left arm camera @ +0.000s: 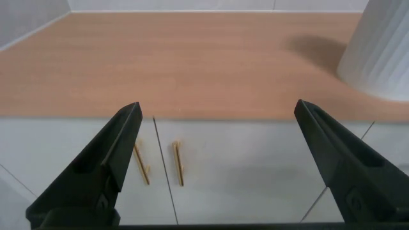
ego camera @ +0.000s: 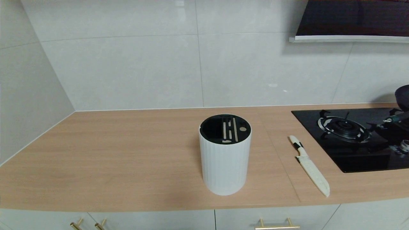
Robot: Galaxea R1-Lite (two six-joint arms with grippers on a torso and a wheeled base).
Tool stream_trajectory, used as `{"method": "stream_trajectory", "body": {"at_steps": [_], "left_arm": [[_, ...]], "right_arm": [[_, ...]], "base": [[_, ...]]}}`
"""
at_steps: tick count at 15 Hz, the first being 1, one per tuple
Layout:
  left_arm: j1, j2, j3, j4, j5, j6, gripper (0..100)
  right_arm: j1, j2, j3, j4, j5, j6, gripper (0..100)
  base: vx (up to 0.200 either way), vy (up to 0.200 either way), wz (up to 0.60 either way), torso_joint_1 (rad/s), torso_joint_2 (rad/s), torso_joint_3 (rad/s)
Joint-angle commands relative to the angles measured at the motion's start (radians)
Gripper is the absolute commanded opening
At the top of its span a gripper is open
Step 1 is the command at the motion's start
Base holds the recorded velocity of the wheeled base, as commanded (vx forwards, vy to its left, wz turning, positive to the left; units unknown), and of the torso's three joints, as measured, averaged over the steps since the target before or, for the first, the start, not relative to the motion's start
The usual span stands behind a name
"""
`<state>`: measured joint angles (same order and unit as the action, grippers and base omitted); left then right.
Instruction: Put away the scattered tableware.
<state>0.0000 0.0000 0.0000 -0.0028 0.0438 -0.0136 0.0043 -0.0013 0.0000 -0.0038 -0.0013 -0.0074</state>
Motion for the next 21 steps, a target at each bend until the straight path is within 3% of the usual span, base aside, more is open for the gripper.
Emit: {"method": "stream_trajectory", "body": {"at_steps": [1, 9, 21], "left_arm": [[0.000, 0.000, 0.000, 0.000, 0.001, 0.000, 100], [0.000, 0.000, 0.000, 0.000, 0.001, 0.000, 100], [0.000, 0.000, 0.000, 0.000, 0.001, 0.000, 100]], "right_arm": [[0.000, 0.001, 0.000, 0.001, 0.000, 0.000, 100], [0.000, 0.001, 0.000, -0.001, -0.002, 0.001, 100], [0.000, 0.001, 0.000, -0.007, 0.000, -0.014, 100]], "base": [[0.000, 0.000, 0.00, 0.256, -0.57, -0.315], [0.000, 0.000, 0.00, 0.229, -0.50, -0.270], [0.000, 0.000, 0.00, 0.008, -0.02, -0.011]]}}
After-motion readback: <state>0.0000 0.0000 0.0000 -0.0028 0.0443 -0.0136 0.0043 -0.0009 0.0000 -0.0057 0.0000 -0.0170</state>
